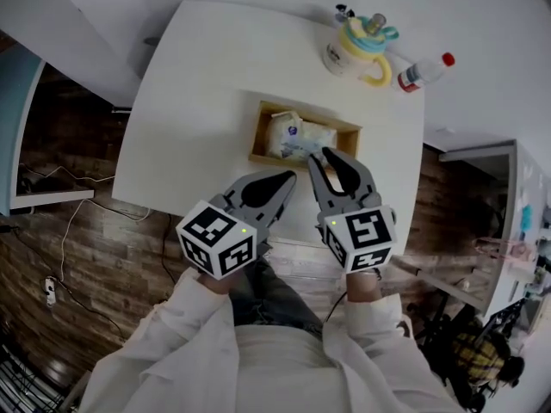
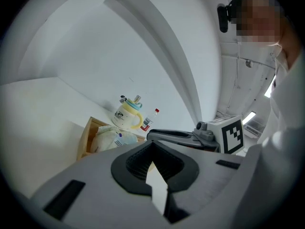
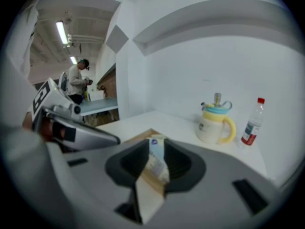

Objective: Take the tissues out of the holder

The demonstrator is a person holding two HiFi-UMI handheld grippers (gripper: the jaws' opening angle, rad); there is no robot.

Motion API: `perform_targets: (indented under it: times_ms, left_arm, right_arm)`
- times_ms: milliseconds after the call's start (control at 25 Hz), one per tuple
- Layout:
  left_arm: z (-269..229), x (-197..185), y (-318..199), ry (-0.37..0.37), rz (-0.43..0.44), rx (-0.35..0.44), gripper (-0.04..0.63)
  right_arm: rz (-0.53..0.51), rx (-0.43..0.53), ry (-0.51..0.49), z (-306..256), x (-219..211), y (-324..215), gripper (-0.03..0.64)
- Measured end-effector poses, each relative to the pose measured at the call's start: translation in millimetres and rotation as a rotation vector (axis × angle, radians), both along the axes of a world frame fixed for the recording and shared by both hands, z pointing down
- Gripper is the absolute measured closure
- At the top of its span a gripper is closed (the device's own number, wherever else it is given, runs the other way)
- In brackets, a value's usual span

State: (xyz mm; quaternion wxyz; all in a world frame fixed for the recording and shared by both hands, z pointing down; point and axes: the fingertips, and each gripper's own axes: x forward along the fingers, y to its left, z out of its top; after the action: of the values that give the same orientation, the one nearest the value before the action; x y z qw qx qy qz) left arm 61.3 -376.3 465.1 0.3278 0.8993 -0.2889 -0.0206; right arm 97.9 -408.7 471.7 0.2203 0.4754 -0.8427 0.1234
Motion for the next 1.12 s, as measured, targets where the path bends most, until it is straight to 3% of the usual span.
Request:
perform_targets:
  times_ms: [200, 440, 720, 1040, 1120]
  left_arm:
    - [1.3, 4.2, -3.9, 0.025, 0.018, 0.009, 0.577]
    - [7.9, 0.6, -5.6, 0.017, 0.019, 0.015, 0.577]
    - [13.6, -5.1, -10.4, 0.008, 0.016, 0.008, 0.577]
    - [18.7, -5.8, -21.1, 0.018, 0.020, -0.005, 0.577]
    - [20.1, -7.0, -21.9, 0.016, 0.017, -0.009, 0.577]
  right_arm:
    - [0.012, -0.057, 0.014, 11.7, 0.8, -7.5, 0.537]
    - [0.001, -0.160, 0.155, 39.1, -1.1, -10.4, 0.499]
    - [0.036, -0.189, 0.122, 43.0, -0.3, -20.6, 0.500]
    - [0.021, -0.204, 0.152, 47.6, -3.2, -20.9, 0.503]
    - [0.023, -0.196, 0.163, 47.9, -3.0, -20.2, 0.559]
